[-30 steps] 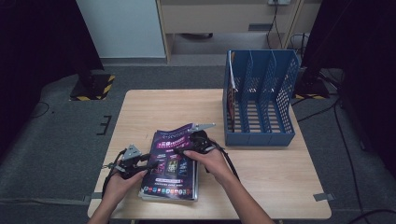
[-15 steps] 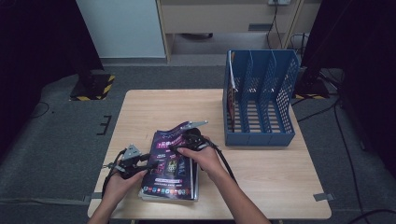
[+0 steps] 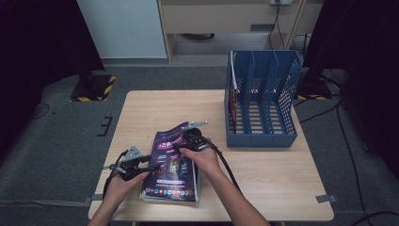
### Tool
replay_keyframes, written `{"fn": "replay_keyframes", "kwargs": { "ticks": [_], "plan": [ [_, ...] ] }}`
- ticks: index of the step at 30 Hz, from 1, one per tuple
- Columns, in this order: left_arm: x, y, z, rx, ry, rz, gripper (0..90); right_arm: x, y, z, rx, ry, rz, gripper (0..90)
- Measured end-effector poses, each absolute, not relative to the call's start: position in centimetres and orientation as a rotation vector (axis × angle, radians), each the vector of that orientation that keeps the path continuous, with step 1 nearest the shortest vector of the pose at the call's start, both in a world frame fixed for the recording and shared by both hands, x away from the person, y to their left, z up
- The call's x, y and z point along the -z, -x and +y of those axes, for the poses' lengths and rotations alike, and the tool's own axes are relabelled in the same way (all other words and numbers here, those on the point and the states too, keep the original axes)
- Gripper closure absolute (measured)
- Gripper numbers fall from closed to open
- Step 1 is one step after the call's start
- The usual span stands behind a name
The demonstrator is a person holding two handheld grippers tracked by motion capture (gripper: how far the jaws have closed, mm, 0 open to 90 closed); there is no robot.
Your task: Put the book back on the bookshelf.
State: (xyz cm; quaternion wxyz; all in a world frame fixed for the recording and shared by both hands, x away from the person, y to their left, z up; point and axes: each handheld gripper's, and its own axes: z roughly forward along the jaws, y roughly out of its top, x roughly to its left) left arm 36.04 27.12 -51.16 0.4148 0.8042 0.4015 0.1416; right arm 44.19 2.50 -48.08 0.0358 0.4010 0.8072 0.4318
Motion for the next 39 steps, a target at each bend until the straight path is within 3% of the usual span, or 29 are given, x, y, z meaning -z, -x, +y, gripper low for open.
{"fn": "replay_keyframes", "kwargs": {
  "ticks": [3, 7, 23, 29, 39],
  "plan": [
    [51.1, -36.1, 27.1, -0.342, -2.016, 1.010, 35.2, 47.6, -44.2, 2.2, -1.362, -1.229, 2.445, 71.9],
    [51.1, -36.1, 27.2, -0.332, -1.999, 1.009, 33.4, 47.1, -44.1, 1.9, -1.399, -1.200, 2.432, 75.9],
    [50.3, -35.8, 27.7, -0.340, -1.899, 1.019, 27.9, 44.3, -43.1, 1.1, -1.462, -1.071, 2.357, 78.4],
    [49.5, -35.9, 27.9, -0.406, -1.896, 1.037, 25.8, 43.9, -43.3, 0.5, -1.469, -1.054, 2.333, 78.5],
    [47.5, -38.6, 28.4, -0.438, -1.834, 1.053, 23.4, 43.7, -43.7, 0.2, -1.482, -1.040, 2.302, 78.8]
  ]
}}
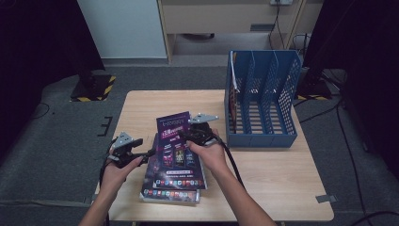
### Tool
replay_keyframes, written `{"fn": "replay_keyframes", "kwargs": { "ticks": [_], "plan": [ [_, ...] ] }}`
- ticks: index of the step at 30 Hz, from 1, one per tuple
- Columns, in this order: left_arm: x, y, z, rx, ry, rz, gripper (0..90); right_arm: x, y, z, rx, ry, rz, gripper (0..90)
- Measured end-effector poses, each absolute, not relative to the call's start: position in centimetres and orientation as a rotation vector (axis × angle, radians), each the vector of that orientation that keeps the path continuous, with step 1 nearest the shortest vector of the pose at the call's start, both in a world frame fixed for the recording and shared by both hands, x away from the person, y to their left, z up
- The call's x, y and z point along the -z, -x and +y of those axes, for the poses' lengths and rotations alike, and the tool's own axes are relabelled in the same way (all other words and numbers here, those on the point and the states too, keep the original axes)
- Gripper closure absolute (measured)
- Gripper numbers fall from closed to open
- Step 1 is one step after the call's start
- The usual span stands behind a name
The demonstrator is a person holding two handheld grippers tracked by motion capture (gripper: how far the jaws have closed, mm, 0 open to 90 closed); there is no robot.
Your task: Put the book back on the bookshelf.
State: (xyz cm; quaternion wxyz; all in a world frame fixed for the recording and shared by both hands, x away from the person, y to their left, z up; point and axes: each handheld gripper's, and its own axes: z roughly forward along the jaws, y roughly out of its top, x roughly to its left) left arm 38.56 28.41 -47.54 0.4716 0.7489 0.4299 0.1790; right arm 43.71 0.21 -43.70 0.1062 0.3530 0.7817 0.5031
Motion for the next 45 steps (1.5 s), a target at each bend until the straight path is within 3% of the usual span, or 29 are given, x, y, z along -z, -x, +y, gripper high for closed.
{"fn": "replay_keyframes", "kwargs": {
  "ticks": [12, 29, 38, 41, 45],
  "plan": [
    [49.4, -37.8, 25.6, -0.400, -1.932, 0.956, 19.3, 42.7, -44.2, -0.6, -1.522, -1.046, 2.207, 79.8],
    [51.1, -39.1, 26.0, -0.245, -1.930, 0.978, 19.3, 41.5, -43.9, -0.6, -1.608, -0.960, 2.181, 81.0],
    [51.3, -39.2, 25.8, -0.188, -1.940, 0.943, 29.4, 40.8, -43.4, -0.6, -1.692, -0.896, 2.159, 81.5],
    [51.3, -39.2, 25.8, -0.162, -1.933, 0.930, 38.7, 40.8, -43.3, -0.6, -1.704, -0.879, 2.163, 81.7],
    [51.3, -39.3, 25.9, -0.150, -1.927, 0.948, 43.1, 40.8, -43.1, -0.5, -1.718, -0.856, 2.169, 81.9]
  ]
}}
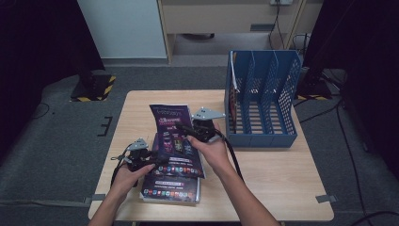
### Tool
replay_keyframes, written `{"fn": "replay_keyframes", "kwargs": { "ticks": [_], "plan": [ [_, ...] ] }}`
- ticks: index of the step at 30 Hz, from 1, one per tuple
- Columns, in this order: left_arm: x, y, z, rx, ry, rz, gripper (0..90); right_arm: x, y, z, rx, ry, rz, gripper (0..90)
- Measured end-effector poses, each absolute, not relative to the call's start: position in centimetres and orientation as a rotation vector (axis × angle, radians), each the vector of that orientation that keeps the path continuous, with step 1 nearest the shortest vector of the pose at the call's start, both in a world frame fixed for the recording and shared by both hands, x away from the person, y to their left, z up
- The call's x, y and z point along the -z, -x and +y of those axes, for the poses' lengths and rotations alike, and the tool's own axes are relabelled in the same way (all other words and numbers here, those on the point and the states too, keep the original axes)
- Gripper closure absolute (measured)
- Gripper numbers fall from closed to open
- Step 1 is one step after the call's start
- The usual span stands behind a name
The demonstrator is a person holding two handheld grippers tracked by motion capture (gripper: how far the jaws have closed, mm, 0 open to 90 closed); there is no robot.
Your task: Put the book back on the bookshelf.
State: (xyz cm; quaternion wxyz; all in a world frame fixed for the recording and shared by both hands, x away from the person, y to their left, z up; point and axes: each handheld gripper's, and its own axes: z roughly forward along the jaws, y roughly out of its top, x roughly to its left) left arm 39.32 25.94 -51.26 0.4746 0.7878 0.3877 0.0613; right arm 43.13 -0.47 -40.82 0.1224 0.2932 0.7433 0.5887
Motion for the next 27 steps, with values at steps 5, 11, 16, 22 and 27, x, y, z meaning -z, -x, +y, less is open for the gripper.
{"fn": "replay_keyframes", "kwargs": {
  "ticks": [5, 11, 16, 22, 27],
  "plan": [
    [50.8, -39.2, 26.3, -0.184, -1.907, 0.980, 61.4, 40.9, -43.0, -0.3, -1.729, -0.826, 2.167, 82.4],
    [50.3, -39.0, 26.3, -0.226, -1.912, 0.981, 68.9, 40.8, -43.0, -0.5, -1.728, -0.804, 2.175, 82.4],
    [49.7, -38.8, 26.5, -0.277, -1.909, 0.968, 72.2, 40.4, -42.9, -1.0, -1.726, -0.789, 2.183, 81.5],
    [49.0, -38.5, 26.6, -0.366, -1.908, 0.945, 74.0, 39.4, -42.9, -1.6, -1.716, -0.750, 2.187, 79.9],
    [48.4, -38.1, 26.4, -0.432, -1.922, 0.910, 74.9, 38.2, -42.9, -1.7, -1.748, -0.721, 2.182, 78.8]
  ]
}}
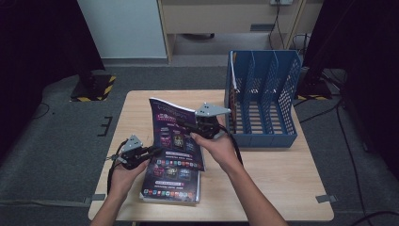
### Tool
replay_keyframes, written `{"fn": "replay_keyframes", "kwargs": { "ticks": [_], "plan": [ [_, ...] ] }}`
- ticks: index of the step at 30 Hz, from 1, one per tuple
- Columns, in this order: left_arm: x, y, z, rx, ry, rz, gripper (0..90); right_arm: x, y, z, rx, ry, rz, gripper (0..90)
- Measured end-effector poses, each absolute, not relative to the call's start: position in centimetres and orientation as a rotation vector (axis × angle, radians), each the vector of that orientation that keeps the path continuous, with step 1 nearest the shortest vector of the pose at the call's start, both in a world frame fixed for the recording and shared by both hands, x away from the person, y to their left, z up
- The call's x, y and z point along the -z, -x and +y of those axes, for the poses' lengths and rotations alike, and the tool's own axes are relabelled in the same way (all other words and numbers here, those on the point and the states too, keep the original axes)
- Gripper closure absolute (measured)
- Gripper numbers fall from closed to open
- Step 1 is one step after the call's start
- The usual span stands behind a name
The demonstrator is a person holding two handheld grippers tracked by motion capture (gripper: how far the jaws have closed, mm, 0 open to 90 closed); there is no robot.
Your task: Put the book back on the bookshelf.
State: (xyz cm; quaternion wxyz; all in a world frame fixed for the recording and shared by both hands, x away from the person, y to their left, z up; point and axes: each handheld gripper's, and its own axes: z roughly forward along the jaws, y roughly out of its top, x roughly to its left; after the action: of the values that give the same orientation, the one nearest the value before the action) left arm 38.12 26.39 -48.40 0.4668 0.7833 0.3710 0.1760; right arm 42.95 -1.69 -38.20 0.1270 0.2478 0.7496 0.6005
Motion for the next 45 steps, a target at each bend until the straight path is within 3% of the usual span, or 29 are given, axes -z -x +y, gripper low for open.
{"fn": "replay_keyframes", "kwargs": {
  "ticks": [14, 23, 45],
  "plan": [
    [47.9, -37.8, 26.7, -0.482, -1.909, 0.891, 76.0, 36.2, -43.3, -1.4, -1.797, -0.700, 2.165, 76.7],
    [47.9, -37.8, 26.7, -0.485, -1.916, 0.878, 75.8, 36.2, -43.3, -1.2, -1.785, -0.700, 2.156, 82.0],
    [47.9, -37.8, 27.0, -0.476, -1.895, 0.858, 75.4, 35.8, -42.3, -1.4, -1.787, -0.671, 2.133, 82.6]
  ]
}}
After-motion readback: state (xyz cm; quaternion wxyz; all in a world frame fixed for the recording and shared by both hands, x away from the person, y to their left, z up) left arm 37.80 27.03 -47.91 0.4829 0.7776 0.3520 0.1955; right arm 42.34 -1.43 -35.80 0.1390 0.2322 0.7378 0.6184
